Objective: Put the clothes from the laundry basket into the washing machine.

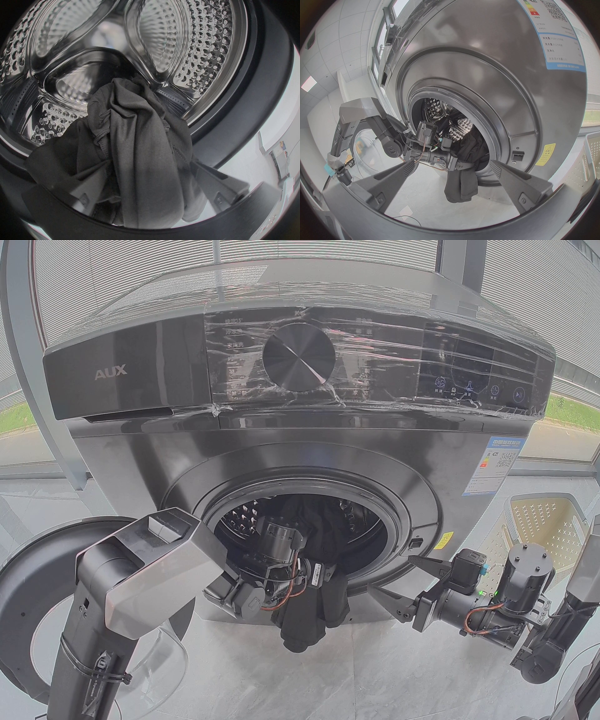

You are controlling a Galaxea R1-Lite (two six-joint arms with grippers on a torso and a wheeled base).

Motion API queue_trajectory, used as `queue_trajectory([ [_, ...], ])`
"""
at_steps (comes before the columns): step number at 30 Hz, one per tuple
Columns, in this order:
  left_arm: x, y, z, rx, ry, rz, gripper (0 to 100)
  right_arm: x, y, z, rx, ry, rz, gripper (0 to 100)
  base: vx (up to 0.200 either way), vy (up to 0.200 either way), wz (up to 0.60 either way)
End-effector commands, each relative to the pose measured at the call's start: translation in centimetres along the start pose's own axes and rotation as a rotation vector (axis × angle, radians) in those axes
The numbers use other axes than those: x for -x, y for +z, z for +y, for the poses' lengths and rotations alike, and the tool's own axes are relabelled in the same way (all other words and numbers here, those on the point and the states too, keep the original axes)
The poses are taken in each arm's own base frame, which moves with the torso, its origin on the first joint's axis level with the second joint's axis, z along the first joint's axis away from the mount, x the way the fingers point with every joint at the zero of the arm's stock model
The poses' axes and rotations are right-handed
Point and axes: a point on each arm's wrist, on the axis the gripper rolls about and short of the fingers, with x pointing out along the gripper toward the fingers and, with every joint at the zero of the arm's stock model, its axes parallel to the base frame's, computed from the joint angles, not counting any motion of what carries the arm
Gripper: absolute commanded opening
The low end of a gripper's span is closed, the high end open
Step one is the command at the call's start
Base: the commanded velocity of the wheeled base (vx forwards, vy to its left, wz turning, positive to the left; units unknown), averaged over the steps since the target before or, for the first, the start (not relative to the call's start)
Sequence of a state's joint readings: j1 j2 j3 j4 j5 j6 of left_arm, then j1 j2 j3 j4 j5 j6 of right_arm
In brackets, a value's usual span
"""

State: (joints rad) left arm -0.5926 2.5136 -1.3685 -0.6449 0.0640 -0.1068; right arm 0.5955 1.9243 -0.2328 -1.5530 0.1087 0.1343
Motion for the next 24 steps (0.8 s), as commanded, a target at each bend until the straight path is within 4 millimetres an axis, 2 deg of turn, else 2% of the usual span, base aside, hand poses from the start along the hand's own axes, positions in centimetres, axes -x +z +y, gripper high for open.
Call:
queue_trajectory([
  [1,-0.7,-0.7,0.2,0.002,0.011,0.010,0,0.0,0.1,0.0,0.000,-0.001,-0.008,100,0.000,0.000,0.00],
  [6,-0.4,0.3,0.4,0.012,0.015,-0.018,0,-0.1,0.1,0.0,0.000,0.001,-0.010,100,0.000,0.000,0.00],
  [9,-0.5,2.9,0.5,0.038,0.041,-0.120,0,-0.1,0.1,0.0,0.000,0.001,-0.011,100,0.000,0.000,0.00],
  [10,-0.5,2.9,0.5,0.038,0.041,-0.120,0,-0.1,0.1,0.0,0.000,0.001,-0.011,100,0.000,0.000,0.00],
  [12,-1.1,5.0,0.4,0.095,0.086,-0.261,0,-0.1,0.1,0.0,0.001,0.003,-0.011,100,0.000,0.000,0.00],
  [19,-2.9,6.3,1.4,0.136,0.148,-0.397,0,-0.1,0.1,0.0,0.000,0.001,-0.011,100,0.000,0.000,0.00],
  [24,-3.3,6.3,1.6,0.138,0.158,-0.406,0,-0.1,0.1,0.0,0.000,0.000,-0.011,100,0.000,0.000,0.00],
])
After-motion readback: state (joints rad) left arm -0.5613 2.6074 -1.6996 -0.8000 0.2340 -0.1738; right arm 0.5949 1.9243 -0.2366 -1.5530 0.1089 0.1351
